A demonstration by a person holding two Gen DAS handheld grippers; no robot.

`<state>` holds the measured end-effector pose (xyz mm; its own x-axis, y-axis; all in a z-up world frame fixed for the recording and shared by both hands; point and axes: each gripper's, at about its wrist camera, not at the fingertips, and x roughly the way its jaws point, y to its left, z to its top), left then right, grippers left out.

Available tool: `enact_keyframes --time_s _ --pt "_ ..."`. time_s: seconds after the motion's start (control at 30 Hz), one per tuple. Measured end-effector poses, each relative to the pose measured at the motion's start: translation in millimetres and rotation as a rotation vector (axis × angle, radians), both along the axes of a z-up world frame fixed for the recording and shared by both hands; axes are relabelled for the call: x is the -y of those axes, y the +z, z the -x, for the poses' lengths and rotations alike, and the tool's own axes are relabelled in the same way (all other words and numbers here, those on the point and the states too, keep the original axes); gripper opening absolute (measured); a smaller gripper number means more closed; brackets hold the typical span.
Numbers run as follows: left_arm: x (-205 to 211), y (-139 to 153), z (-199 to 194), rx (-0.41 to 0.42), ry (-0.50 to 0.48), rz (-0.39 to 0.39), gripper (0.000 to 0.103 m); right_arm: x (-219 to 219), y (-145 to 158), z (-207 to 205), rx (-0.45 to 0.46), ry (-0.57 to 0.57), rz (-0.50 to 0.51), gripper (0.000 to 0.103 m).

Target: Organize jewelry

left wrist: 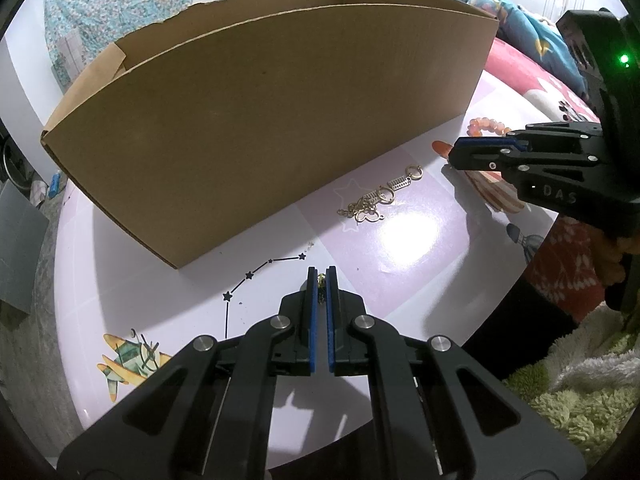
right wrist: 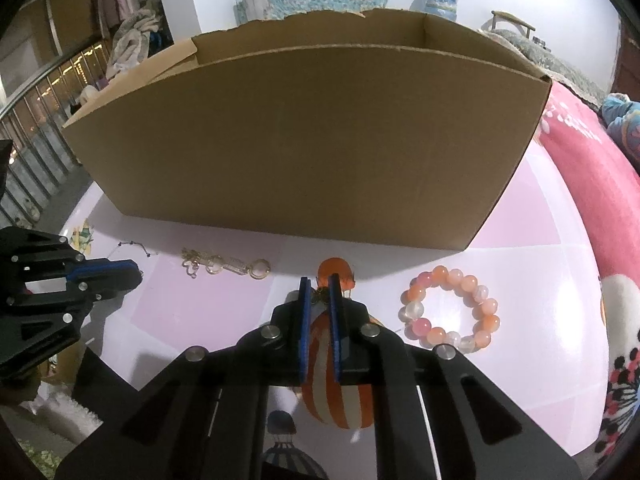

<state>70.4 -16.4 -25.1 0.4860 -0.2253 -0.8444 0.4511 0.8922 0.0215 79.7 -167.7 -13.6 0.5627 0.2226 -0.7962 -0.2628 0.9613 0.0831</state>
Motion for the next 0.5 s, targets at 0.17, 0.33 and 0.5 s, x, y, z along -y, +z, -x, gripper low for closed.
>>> enact_keyframes --time_s 0.17,0.33,0.5 --pt "1 1 3 0.014 -0.004 -0.019 0.003 5 5 5 0.012 -0.008 -0.002 0.009" --pt "-1 8 5 0.027 0.002 -0.017 0.002 8 11 10 0.030 -0.012 -0.007 0.009" --pt "-3 23 11 0.060 0.016 0.001 0.002 9 19 17 0.059 -0.009 -0.016 0.009"
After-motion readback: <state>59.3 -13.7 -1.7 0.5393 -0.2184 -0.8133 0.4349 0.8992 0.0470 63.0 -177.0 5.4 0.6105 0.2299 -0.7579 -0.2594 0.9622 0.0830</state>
